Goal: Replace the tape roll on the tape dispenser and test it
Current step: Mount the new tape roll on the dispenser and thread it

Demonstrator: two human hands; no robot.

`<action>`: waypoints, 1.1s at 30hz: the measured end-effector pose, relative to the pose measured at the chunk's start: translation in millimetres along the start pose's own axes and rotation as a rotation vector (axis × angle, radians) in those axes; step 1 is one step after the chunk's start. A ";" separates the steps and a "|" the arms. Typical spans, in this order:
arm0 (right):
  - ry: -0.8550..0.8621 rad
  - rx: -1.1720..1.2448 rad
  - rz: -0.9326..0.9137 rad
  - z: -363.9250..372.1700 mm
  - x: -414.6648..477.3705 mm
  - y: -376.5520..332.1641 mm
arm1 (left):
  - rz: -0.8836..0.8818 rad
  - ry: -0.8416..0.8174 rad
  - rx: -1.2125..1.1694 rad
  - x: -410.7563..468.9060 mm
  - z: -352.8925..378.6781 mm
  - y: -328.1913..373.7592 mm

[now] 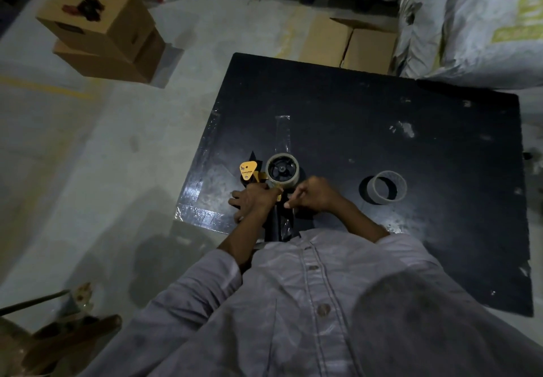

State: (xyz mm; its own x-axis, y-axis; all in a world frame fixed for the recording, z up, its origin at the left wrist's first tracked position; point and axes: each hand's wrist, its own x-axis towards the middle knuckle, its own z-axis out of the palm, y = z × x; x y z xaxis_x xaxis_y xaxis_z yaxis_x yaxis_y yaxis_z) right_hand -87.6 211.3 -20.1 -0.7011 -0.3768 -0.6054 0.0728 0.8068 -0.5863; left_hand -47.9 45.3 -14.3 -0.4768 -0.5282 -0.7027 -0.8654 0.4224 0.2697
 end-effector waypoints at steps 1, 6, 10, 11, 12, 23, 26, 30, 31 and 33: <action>-0.016 -0.024 0.025 2.7 1.6 -3.0 | -0.005 0.018 -0.023 0.8 0.1 -1.1; -0.081 -0.115 0.027 38.3 -1.0 -19.3 | -0.008 0.077 -0.108 5.2 -2.7 -2.7; -0.084 -0.059 0.005 56.9 -9.6 -29.4 | -0.002 0.053 -0.196 10.1 -7.2 -8.2; -0.120 -0.017 0.057 59.8 -8.6 -30.5 | -0.003 0.036 -0.224 11.2 -7.9 -10.6; -0.165 0.091 0.148 62.7 -6.0 -31.5 | -0.002 0.017 -0.251 12.0 -8.4 -12.8; -0.145 0.633 0.379 67.1 3.3 -22.4 | -0.143 -0.042 -0.745 17.2 -10.9 -26.7; -0.100 0.640 0.378 57.9 5.3 -15.8 | -0.193 -0.060 -0.890 14.2 -6.8 -31.6; -0.103 0.668 0.384 51.6 4.7 -9.5 | -0.212 -0.092 -0.988 9.2 -6.3 -35.8; -0.099 0.675 0.375 51.6 3.6 -9.5 | -0.222 -0.095 -1.005 8.4 -6.3 -36.9; -0.092 0.683 0.362 50.6 -0.2 -11.9 | -0.232 -0.112 -1.049 6.4 -7.6 -38.5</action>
State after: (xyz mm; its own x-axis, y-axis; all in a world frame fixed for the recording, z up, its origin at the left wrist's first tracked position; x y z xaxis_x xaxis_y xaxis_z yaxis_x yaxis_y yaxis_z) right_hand -52.5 178.7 -40.2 -0.4913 -0.2036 -0.8469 0.7275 0.4387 -0.5275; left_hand -18.8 20.0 -24.2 -0.3136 -0.4215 -0.8509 -0.6588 -0.5488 0.5146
